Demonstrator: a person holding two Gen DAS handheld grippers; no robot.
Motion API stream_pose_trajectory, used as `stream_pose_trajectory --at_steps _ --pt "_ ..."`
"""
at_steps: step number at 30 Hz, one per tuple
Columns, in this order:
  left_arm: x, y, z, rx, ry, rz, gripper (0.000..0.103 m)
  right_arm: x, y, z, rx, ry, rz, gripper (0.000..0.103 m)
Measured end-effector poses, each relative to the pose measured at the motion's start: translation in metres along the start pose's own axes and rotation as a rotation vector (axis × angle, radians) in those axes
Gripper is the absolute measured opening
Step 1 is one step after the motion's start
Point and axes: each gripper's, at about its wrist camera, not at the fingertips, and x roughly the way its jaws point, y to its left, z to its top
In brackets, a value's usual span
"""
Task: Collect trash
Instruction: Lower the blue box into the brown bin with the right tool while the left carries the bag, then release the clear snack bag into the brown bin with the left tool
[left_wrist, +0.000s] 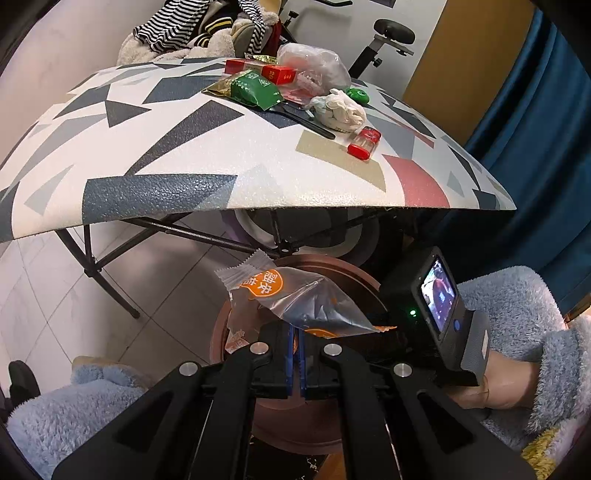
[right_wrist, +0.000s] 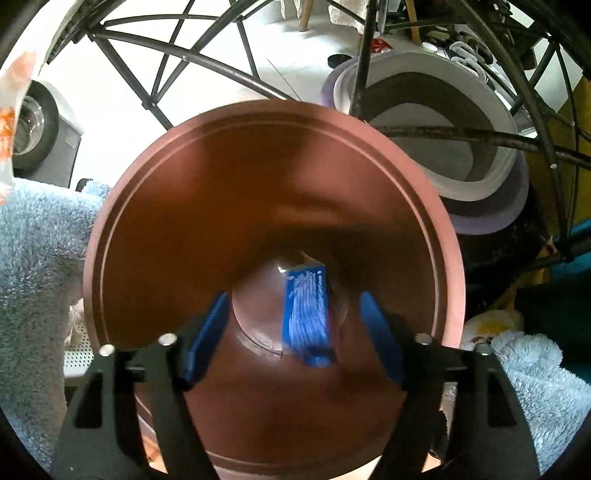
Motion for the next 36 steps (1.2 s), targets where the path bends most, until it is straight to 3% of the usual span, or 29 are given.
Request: stream_pose_trajectory --at_steps 3,7,11,15,20,21,23,24,30,36 --pt "0.002 -0.001 -0.001 0.003 0.008 0.0 0.002 -0.019 -0.001 0.003 0.001 -0.061 -0.003 0.088" --pt "0.009 0.0 -0.002 -0.001 0.035 -0.001 0.002 -0.077 0.001 0.002 -0.014 -0.224 0.015 0.095" --pt "0.029 0.002 -0.005 -0.015 0.109 0.001 0.002 -0.111 -0.009 -0.001 0.029 -0.317 0.003 0.097" --pt "0.056 0.001 -0.011 0.003 0.188 0.002 0.002 -0.123 -0.029 -0.002 0.123 -0.35 0.003 0.097" --pt "0.087 -0.003 -0.021 0.022 0.309 0.034 0.004 -0.118 -0.053 -0.003 0.236 -0.326 0.018 0.097" --pt "0.09 -0.003 -0.024 0.024 0.322 0.047 0.007 -0.118 -0.054 -0.005 0.243 -0.325 0.02 0.097" --pt "0.094 -0.003 -0.026 0.025 0.339 0.05 0.032 -0.115 -0.053 -0.005 0.247 -0.326 0.026 0.097" --pt "0.094 -0.004 -0.027 0.028 0.336 0.05 0.05 -0.115 -0.054 -0.007 0.244 -0.328 0.028 0.097" --pt "0.089 -0.01 -0.029 0.054 0.32 0.048 0.061 -0.114 -0.05 -0.004 0.233 -0.33 0.032 0.097" --pt "0.075 -0.004 -0.024 0.01 0.259 0.084 0.072 -0.116 -0.05 -0.004 0.238 -0.335 0.035 0.097"
